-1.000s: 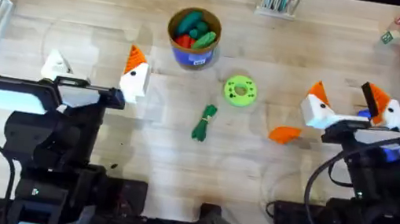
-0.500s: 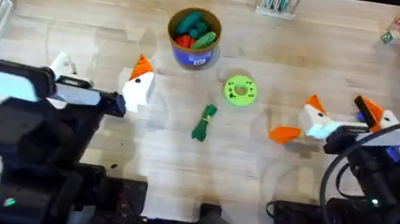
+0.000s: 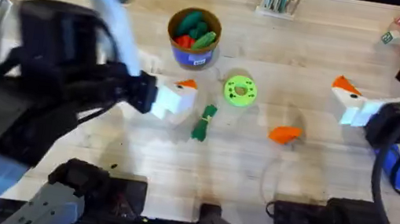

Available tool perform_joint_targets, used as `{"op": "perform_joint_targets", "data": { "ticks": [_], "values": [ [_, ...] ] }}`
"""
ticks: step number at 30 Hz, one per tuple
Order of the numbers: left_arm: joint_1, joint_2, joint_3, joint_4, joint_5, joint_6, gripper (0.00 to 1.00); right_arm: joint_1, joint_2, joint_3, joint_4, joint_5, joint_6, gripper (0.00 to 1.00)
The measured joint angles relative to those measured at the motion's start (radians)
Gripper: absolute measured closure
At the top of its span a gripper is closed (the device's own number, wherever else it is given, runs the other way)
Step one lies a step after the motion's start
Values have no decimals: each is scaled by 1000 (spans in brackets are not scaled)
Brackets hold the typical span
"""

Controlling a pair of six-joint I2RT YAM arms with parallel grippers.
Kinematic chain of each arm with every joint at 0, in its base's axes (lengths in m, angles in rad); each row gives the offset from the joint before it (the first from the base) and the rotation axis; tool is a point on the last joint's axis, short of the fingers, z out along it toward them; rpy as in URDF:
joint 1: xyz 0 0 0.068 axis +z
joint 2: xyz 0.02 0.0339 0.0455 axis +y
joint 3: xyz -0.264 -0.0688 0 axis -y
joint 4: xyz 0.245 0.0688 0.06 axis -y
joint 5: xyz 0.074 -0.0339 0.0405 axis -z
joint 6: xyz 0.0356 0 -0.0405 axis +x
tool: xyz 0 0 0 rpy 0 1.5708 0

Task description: Pick up the gripper from the table and insert it into the empty holder that is missing its gripper. Then pick up a screw, insert it into the mounting hole, and use the screwdriver to tighten it. Finally, clean up the table by picking up the vegetable and placing it into the bucket.

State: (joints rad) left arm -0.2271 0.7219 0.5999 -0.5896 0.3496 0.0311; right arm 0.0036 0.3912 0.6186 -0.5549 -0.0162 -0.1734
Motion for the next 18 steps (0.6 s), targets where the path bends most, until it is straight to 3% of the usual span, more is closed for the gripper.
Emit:
{"op": "perform_joint_targets", "data": {
  "ticks": [4, 9, 11, 15, 16, 17, 18],
  "values": [
    [-136, 152, 0, 91, 15, 6, 15, 0, 9, 0, -7, 0, -14, 10],
    [-213, 232, 0, 116, 25, 9, 51, 0, 9, 0, -7, 0, -18, 10],
    [-218, 235, 0, 116, 25, 15, 215, 0, 9, 0, -7, 0, -18, 9],
    [-217, 234, 0, 126, 27, 46, 852, 0, 9, 0, -7, 0, -18, 10],
    [-218, 234, 0, 130, 26, 56, 957, 0, 9, 0, -7, 0, -18, 10],
    [-218, 234, 0, 136, 26, 61, 952, 0, 9, 0, -7, 0, -18, 10],
    [-218, 234, 0, 143, 26, 67, 790, 0, 9, 0, -7, 0, -18, 10]
  ]
}}
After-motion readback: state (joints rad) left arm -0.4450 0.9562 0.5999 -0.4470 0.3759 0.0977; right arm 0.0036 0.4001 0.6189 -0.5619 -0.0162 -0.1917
